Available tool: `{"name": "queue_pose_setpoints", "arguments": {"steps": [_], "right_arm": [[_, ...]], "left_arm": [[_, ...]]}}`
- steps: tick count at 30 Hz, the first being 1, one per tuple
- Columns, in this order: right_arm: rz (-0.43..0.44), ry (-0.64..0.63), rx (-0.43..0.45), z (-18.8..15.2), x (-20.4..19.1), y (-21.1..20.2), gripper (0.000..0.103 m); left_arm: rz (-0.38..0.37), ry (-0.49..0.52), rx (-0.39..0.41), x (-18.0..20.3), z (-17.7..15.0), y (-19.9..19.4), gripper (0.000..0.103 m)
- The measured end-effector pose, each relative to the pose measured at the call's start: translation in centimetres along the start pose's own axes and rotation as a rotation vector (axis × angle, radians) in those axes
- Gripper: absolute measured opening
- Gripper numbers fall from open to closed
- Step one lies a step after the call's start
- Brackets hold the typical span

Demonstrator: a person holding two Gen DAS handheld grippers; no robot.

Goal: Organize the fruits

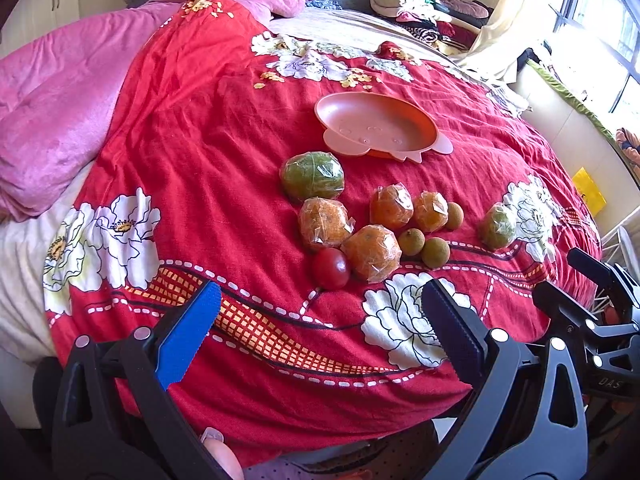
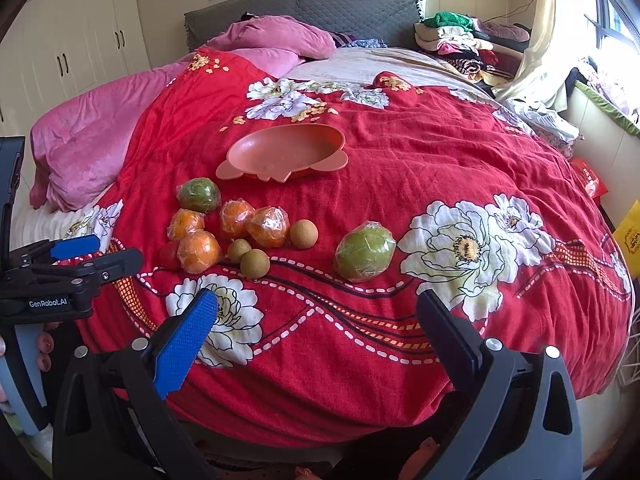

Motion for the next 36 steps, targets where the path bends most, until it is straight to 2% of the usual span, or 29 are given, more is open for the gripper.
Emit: {"name": "queue_pose_setpoints", "arguments": {"steps": [36], "right_arm": [[0.008,-0.028,-0.019,-0.2,-1.0,0.9,0.099]], "left_arm": [[-0.004,-0.005,-0.003,-0.3,-0.1,0.2,0.094]]}}
Point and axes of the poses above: each gripper's, at about its wrist camera, not at the fingertips, and y roughly the way its jaws point, x to its right, z to its top, the point moved 6 cm from there along y, roughly the way its jaws point, and after that the axes turned 1 degree about x, right-handed, at the moved point
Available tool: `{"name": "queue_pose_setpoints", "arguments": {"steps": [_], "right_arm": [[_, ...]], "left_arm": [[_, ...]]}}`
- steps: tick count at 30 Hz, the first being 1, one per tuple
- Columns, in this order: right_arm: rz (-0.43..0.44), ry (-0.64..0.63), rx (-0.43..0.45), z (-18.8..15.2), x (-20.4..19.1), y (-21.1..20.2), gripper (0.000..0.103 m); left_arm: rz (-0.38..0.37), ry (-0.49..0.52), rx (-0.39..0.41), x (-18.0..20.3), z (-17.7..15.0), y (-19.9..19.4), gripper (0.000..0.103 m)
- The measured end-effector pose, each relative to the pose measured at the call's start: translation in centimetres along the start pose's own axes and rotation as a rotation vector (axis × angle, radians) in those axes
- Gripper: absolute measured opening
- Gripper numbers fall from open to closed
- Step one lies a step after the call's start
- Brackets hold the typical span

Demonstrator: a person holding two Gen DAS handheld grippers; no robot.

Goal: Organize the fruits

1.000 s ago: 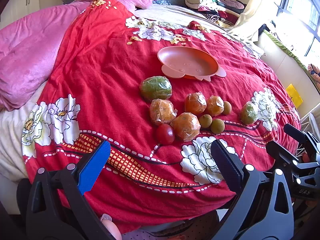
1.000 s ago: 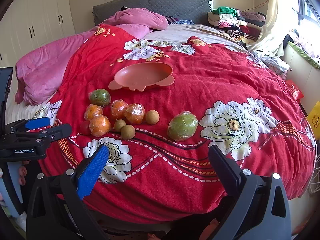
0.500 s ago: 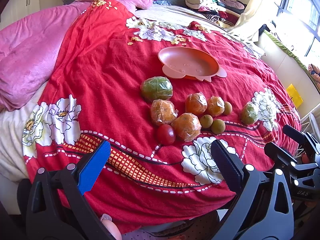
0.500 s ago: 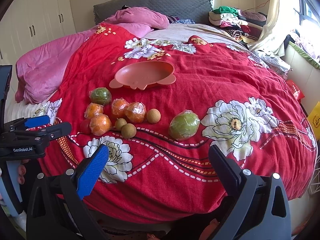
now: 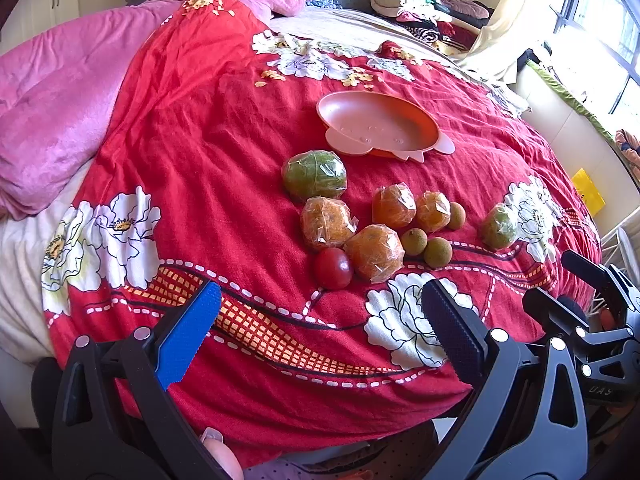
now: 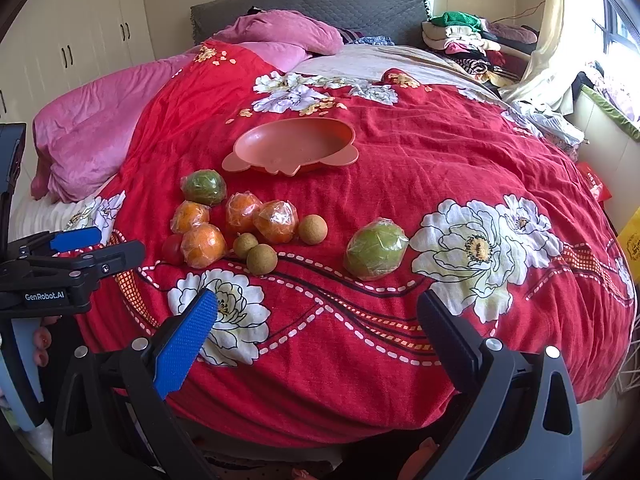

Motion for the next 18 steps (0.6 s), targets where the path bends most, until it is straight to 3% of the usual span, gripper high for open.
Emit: {"name": "queue_pose_setpoints", "arguments": {"steps": [18], "right_arm": [[0.051,-0.058,-0.065,0.6,-1.7,3.4,0.099]], "left_arm": [[-0.002,-0.051,-0.042,-2.9,0.7,2.1,0.094]]}}
Point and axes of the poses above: each gripper's, at about its wrist camera, not at the fingertips, and y roughly the way its jaws point, x to its right, z to its top, the point moved 6 cm from there along y, roughly the way its jaws point, and after that the axes turned 1 degree about x, right-handed, at the moved point
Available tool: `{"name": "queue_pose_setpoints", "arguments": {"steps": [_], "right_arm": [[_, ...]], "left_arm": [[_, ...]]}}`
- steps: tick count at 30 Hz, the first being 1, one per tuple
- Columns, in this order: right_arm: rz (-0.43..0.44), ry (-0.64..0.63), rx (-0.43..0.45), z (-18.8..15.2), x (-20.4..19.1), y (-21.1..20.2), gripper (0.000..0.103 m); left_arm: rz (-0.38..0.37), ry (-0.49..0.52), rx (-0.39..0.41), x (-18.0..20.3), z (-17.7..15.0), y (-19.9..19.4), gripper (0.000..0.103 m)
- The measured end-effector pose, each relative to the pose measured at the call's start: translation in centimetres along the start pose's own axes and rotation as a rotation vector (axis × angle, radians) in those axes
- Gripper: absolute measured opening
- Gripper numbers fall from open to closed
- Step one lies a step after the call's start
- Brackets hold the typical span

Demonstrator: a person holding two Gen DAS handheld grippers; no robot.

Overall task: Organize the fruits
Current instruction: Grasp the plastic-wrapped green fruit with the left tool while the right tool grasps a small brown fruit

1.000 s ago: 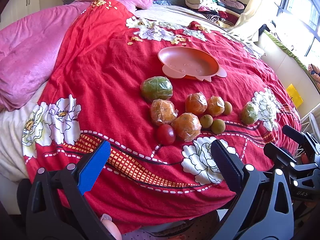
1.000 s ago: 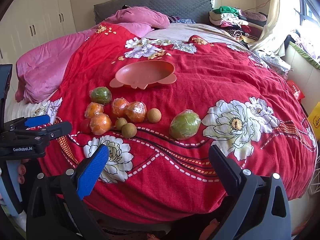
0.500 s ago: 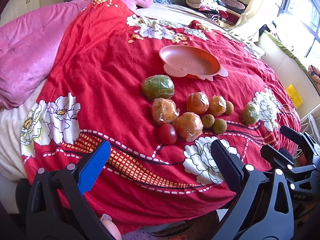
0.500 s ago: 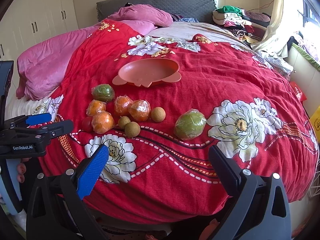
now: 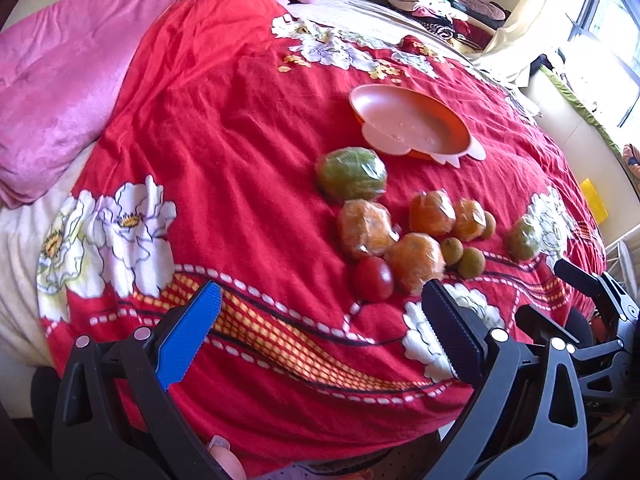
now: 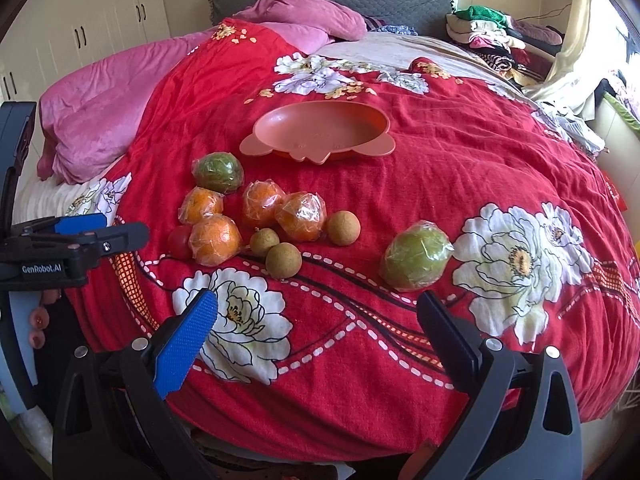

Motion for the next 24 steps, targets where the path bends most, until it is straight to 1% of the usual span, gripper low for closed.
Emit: {"name": "queue_pose_setpoints", "arguments": {"steps": [7,9,12,14,18,19,20,21,22,24], "right_arm": [[0.013,-0.032,-0.029,0.4,-0.2,1.6,0.099],[0.017,-0.038,-0.036,0.5,-0.3,1.9,0.099],[0.031,-0.044,-0.042,0.6,-0.5,2.4,0.099],[0.048,-0.048,-0.047,0.6,-0.7,2.6,0.098],[0.055,-0.063,-0.054,0.8,-1.1,3.1,0.096],[0.063,-0.067,-0.054,0.9,-1.3,3.2,0.09],[0.069,-0.074,-0.061,0.9,-1.4,3.4,0.078],[0.066,-0.077,-0.069,0.8,-1.4,3.6,0.075],[0.07,-0.079,-0.076,0.7,-1.5,3.9,0.074],[0.074,-0.082,-0.09,0.6,-1.5,4.3,0.065]], "left_arm": [[-0.022,0.01,-0.018,-0.4,1.2,1.2,0.094],[-0.04,0.027,-0.02,0.0,1.3,1.3,0.094],[-0.047,0.045,-0.019,0.3,1.7,1.7,0.094],[-0.059,0.051,-0.021,0.4,2.1,2.0,0.088],[-0.068,0.057,-0.031,0.5,3.2,2.8,0.08],[-0.077,0.064,-0.027,0.6,3.6,3.0,0.077],[-0.076,0.072,-0.023,0.8,4.0,3.1,0.075],[-0.075,0.077,-0.024,0.8,4.2,3.3,0.075],[-0.08,0.076,-0.027,0.9,4.5,3.5,0.073],[-0.086,0.085,-0.035,1.1,4.7,4.0,0.069]]}}
Point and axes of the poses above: each gripper's, at about its wrist camera, not at the fingertips, and y roughly the way its jaws point, x to its right, z to its top, the point moved 6 cm from there along y, roughly the way its jaws point, and after that the axes turned 1 degree about x, right-handed, at the moved point
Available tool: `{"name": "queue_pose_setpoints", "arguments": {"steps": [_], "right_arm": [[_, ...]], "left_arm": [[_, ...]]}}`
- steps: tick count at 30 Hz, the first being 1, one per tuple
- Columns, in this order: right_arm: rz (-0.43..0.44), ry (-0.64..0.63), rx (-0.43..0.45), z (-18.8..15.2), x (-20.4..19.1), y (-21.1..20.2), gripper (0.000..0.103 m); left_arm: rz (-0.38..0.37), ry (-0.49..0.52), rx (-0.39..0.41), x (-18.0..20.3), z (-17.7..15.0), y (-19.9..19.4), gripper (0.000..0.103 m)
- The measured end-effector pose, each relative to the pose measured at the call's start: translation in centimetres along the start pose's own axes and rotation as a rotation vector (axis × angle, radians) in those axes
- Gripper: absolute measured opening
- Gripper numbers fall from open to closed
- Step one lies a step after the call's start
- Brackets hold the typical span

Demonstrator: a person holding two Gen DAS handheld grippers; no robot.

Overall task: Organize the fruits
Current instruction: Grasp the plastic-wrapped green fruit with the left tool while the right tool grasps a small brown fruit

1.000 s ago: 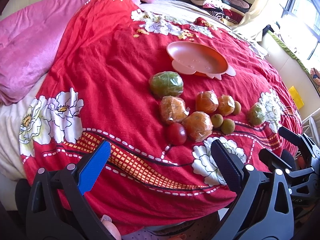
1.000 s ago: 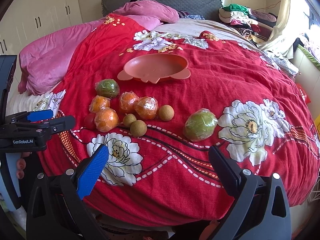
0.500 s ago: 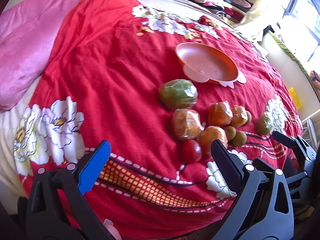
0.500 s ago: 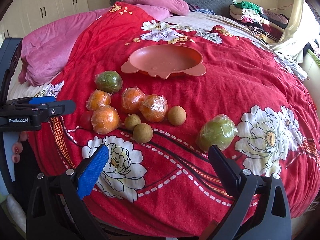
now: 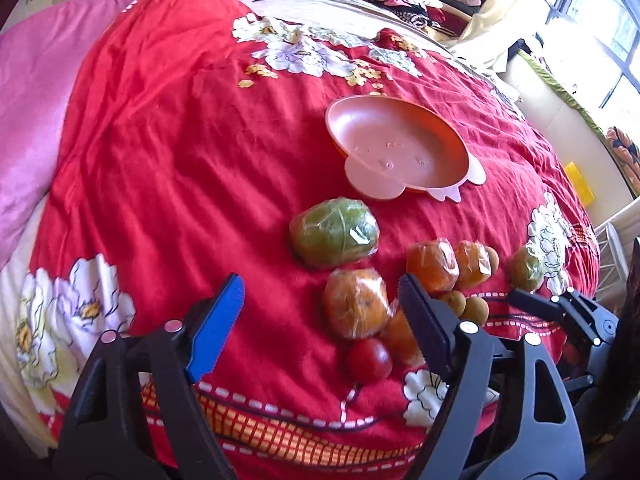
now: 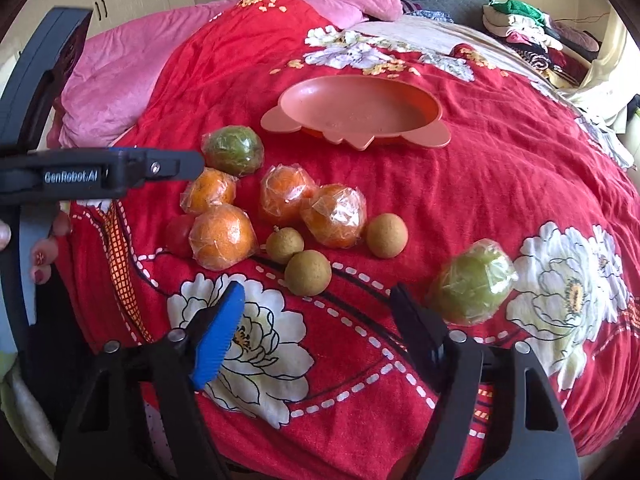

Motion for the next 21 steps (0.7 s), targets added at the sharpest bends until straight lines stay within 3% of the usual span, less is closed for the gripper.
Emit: {"name": "queue_pose_setpoints", "arguments": {"steps": [1,11,13,21], "right_arm": [[0.009,-0.004,-0.004,0.0,-0.1,0.2,0.058],[0.054,-0.026,-0.018,0.3,-0.2,1.1,0.025],[0.062,-0.027,-0.021,0.4,-0.2,1.3,0.025],[0.083,-0.027,-0.031,0.8,0.1,1.7,0.025]], "left_arm": [[-0.003,0.009,-0.006,0.1,0.1,0.3,0.068],[-0.014,0.043,-0.034,0.6,1.2,2.2,0.051],[-0.022,0.047,-0.035,0.8,1.5,2.5,0.045],[-0.02,0.052,-0.042,0.8,2.3,3.4,0.045]]}}
Point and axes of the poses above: each gripper's, at about its wrist camera, not at the fingertips, and y roughly the way its jaws point, x to its right, z to its top, the point moved 6 cm from there along y, roughly the way its jaws point, and after that the axes turned 1 degree about x, right-handed, at the moved point
